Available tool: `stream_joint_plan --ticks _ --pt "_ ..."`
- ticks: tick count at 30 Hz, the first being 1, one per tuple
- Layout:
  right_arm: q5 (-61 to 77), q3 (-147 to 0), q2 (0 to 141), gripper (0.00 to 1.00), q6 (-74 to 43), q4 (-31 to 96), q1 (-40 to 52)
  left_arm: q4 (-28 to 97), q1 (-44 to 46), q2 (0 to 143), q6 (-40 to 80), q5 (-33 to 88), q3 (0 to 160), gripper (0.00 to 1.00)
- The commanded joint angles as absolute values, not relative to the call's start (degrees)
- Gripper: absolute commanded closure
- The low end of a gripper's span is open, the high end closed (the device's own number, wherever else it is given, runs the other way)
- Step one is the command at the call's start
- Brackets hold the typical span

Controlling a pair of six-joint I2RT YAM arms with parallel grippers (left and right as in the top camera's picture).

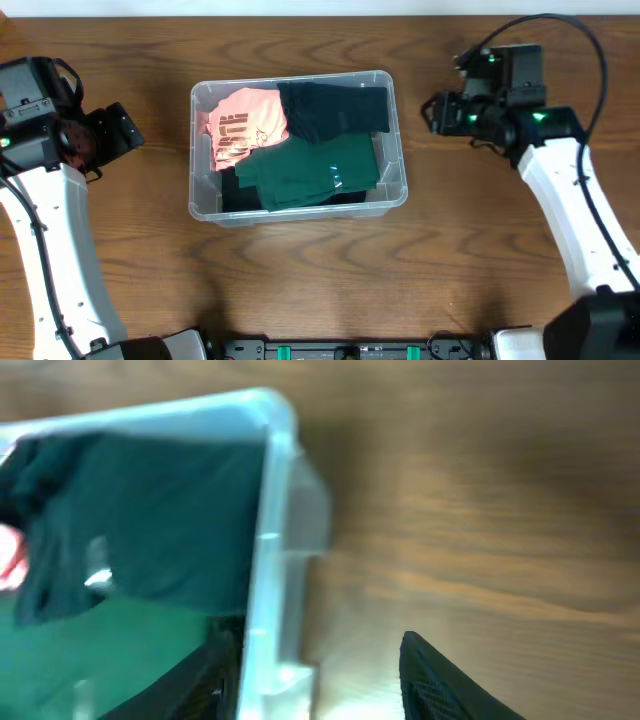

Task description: Pack container

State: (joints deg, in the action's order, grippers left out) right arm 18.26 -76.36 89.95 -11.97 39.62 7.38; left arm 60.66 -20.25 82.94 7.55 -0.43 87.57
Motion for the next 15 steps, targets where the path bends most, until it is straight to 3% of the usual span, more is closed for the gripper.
stream_joint_plan --ticks 1,5,15 --pt "23.33 -76.07 91.77 0.5 -10.17 39.62 8.78 60.84 -20.51 83.07 8.01 -0.91 87.5 0.02" --pt "21.67 -76.07 95.13 0.57 -10.22 38.83 9.82 60.84 -20.49 83.07 8.01 -0.91 87.5 0.02" --pt "23.79 -76.07 103.96 0.6 -10.17 36.58 12.8 60.82 -20.51 83.07 8.01 -0.91 87.5 0.02"
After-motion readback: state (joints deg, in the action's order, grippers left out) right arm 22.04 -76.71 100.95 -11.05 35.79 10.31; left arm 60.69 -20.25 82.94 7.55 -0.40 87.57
